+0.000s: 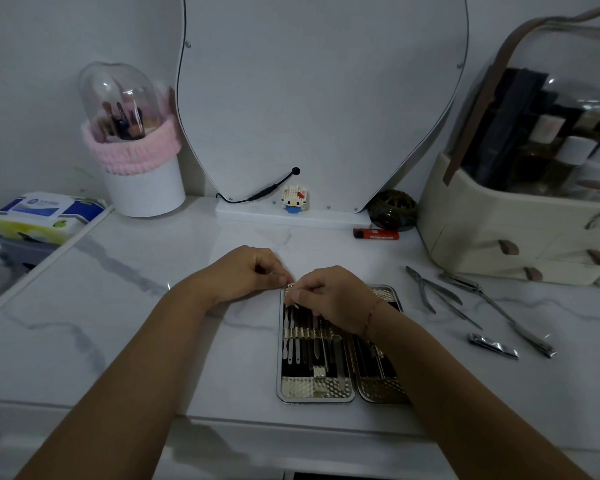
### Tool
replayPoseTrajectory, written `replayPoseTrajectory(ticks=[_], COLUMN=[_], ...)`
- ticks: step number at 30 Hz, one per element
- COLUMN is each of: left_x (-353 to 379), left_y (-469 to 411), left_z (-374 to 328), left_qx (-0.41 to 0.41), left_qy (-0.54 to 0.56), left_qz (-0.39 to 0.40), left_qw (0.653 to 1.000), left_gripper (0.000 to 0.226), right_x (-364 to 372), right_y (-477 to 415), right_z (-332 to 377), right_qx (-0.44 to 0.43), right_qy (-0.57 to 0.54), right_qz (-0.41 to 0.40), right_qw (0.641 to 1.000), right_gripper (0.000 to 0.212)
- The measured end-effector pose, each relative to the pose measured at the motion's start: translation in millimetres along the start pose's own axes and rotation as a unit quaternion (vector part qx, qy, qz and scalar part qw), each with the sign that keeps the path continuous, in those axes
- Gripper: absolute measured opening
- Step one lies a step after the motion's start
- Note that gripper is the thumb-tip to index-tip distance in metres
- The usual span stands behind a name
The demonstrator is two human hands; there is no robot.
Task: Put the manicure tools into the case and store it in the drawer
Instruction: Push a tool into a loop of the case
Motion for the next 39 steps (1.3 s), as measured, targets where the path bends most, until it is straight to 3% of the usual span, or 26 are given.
replayPoseTrajectory(ticks=[6,13,18,25,32,36,39], left_x=[2,9,10,10,11,11,11], left_y=[-3,-2,-1,1,2,2,3], left_z=[3,2,3,0,0,-1,-2], left_qx=[-0.005,-0.015,-0.025,-0.029,-0.035,-0.037,-0.039], left_qy=[-0.009,0.011,0.016,0.030,0.046,0.040,0.043], left_qz=[-0.033,-0.102,-0.116,-0.120,-0.118,-0.115,-0.116], left_qw=[0.999,0.995,0.993,0.992,0.991,0.992,0.992], left_gripper=[0.002,0.017,0.017,0.015,0.018,0.020,0.018], right_x=[-48,-134,-134,-132,-127,-129,-133], right_y=[30,89,99,87,82,81,79], right_z=[-22,-112,-139,-141,-143,-143,-138], right_qx=[0.024,0.183,0.263,0.285,0.301,0.306,0.276], right_qy=[-0.035,0.024,0.077,0.120,0.175,0.165,0.134], right_qz=[-0.072,-0.255,-0.220,-0.196,-0.147,-0.148,-0.198], right_qw=[0.997,0.949,0.936,0.931,0.926,0.926,0.931], right_gripper=[0.013,0.008,0.010,0.012,0.033,0.028,0.012])
Point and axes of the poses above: each hand's wrist, its own y-axis away from the middle knuckle, its own x-axis out of the palm, z = x × y, the point moved 5 cm from there along -y, towards the middle knuckle, and after that the axes turned 15 degrees about x, right-handed, at the moved point
